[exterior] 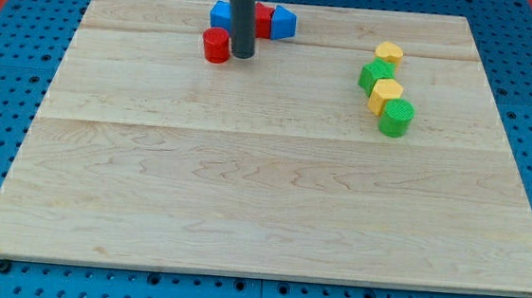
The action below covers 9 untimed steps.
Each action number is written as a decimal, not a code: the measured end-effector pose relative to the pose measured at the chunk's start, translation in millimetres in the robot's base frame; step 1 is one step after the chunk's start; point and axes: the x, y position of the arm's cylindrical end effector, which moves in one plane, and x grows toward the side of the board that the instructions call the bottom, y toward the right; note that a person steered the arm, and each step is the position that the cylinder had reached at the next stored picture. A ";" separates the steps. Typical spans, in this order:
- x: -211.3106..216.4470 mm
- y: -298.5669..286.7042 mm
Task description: Keep the red star close to the right side of the red circle
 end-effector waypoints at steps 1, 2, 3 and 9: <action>-25.4 78.7; -60.3 130.5; -109.3 159.1; -47.5 12.1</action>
